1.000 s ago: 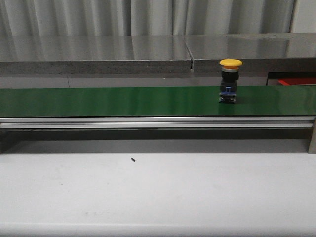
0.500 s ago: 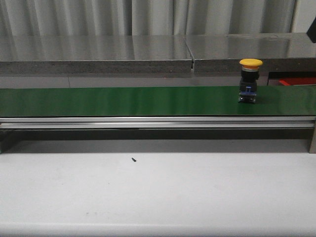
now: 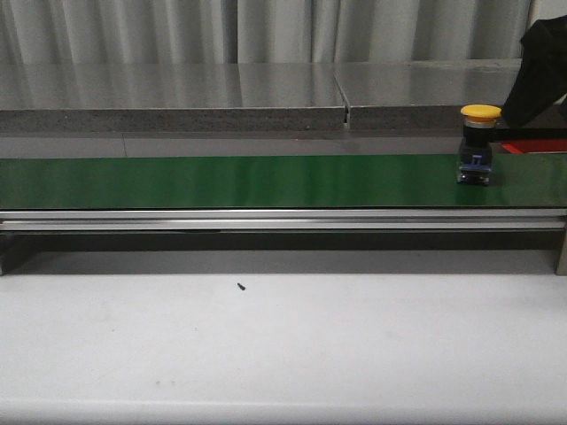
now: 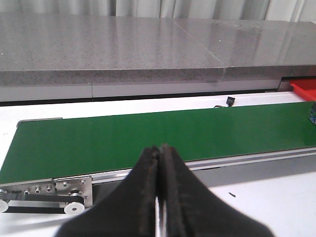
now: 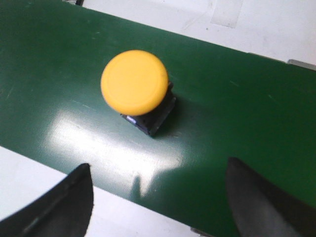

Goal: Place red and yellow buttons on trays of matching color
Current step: 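Grasp the yellow button at the belt end with the right gripper, then lower the yellow button into the yellow tray and open the right gripper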

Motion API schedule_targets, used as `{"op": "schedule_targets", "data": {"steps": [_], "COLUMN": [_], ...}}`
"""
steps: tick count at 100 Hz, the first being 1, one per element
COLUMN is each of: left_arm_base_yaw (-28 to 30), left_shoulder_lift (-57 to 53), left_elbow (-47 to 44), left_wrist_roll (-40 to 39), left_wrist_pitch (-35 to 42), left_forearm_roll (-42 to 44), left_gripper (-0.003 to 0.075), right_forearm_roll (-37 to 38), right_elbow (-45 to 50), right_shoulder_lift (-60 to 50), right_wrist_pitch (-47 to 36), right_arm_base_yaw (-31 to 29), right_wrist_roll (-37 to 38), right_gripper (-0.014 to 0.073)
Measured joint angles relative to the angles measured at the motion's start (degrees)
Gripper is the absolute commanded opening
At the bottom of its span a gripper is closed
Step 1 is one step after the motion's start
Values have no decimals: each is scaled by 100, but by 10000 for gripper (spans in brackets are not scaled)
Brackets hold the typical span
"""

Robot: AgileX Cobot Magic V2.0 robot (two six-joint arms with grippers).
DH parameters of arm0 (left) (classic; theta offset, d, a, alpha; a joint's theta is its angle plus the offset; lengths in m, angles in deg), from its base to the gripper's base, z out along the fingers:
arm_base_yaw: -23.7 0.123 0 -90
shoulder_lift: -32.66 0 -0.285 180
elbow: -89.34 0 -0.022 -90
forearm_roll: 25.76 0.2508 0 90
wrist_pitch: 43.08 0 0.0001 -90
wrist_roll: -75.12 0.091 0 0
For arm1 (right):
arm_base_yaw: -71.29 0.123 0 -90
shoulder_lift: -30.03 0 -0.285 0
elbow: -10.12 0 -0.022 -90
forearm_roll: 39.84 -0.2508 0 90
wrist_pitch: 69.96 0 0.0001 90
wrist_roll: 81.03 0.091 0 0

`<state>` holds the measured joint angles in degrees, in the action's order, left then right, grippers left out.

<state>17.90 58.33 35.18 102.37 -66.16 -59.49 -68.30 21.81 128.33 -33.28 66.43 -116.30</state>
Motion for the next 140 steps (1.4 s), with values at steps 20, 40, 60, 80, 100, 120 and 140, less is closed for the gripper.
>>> {"op": "schedule_targets", "data": {"steps": [20, 40, 60, 80, 100, 120, 140], "left_arm_base_yaw": [0, 0, 0, 0, 0, 0, 0], "left_shoulder_lift": [0, 0, 0, 0, 0, 0, 0], "left_elbow": [0, 0, 0, 0, 0, 0, 0], "left_wrist_roll": [0, 0, 0, 0, 0, 0, 0], "left_wrist_pitch": [0, 0, 0, 0, 0, 0, 0], "left_forearm_roll": [0, 0, 0, 0, 0, 0, 0], "left_gripper": [-19, -19, -19, -19, -19, -19, -19], "right_forearm_roll": [-2, -12, -44, -44, -44, 22, 358], "right_elbow": [-390, -803, -948, -948, -948, -948, -729], "right_shoulder_lift": [449, 836, 1116, 1189, 899, 177, -603], "right_wrist_pitch": [-13, -25, -36, -36, 60, 672, 1238], "right_arm_base_yaw": [0, 0, 0, 0, -70, -505, -1572], "right_wrist_roll": [-13, -11, -11, -11, -11, 144, 825], "right_gripper": [552, 552, 344, 183, 183, 183, 183]}}
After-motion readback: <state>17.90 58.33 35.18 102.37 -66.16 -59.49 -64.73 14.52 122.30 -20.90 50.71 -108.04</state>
